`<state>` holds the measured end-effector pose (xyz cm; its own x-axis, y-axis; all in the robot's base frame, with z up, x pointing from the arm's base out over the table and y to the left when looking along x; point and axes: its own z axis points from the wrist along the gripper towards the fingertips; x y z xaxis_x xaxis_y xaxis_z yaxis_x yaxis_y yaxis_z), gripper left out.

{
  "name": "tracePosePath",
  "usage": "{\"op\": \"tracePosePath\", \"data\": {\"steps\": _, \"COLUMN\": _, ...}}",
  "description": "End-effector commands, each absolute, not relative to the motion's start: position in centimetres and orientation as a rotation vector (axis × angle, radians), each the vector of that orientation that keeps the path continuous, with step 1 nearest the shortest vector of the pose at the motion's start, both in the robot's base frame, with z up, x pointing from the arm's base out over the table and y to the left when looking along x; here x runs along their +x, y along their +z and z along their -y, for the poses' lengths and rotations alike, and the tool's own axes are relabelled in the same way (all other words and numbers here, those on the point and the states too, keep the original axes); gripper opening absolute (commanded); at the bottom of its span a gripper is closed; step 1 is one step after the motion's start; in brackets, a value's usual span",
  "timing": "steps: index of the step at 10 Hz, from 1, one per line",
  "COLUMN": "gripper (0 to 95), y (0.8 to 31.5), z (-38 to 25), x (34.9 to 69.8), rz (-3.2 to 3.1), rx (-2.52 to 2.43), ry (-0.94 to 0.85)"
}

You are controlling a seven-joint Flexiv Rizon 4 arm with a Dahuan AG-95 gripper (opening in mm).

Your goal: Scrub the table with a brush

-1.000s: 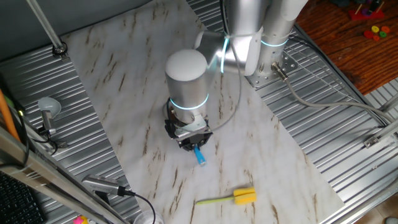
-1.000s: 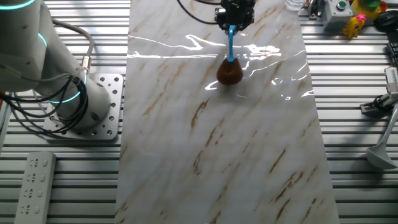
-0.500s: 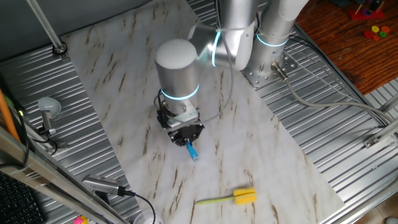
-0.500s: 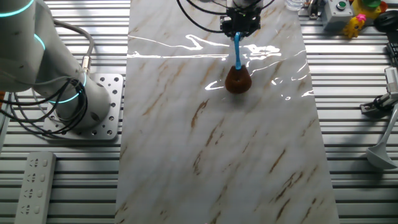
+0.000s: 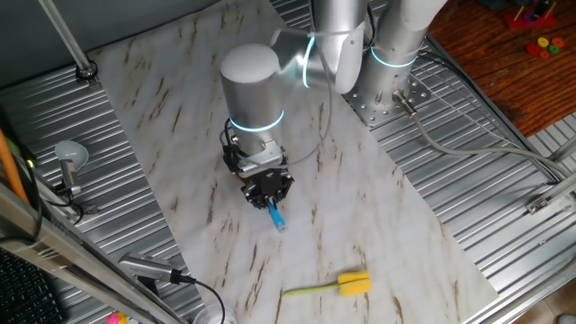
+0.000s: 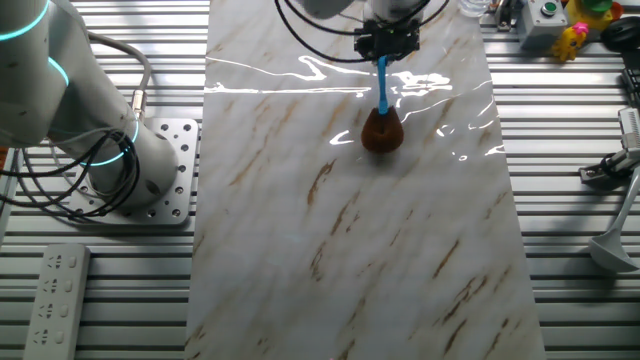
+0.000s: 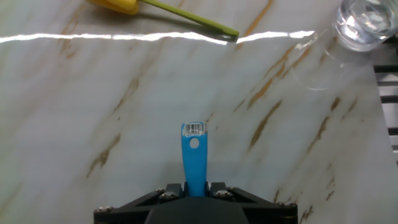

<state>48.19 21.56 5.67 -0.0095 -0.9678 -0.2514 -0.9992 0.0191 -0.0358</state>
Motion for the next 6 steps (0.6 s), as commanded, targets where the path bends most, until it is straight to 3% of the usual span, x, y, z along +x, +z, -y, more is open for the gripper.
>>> {"op": "tracePosePath", "data": {"steps": 1, "gripper": 0.0, "y": 5.77, "z": -21.56, "x": 48.16, "rz": -2.088, "rx": -2.058, "ry": 0.217}}
{"op": "tracePosePath", "data": {"steps": 6, "gripper": 0.0, "y": 5.77, "z": -21.56, "x": 48.16, "rz": -2.154, "rx": -1.976, "ry": 0.224}}
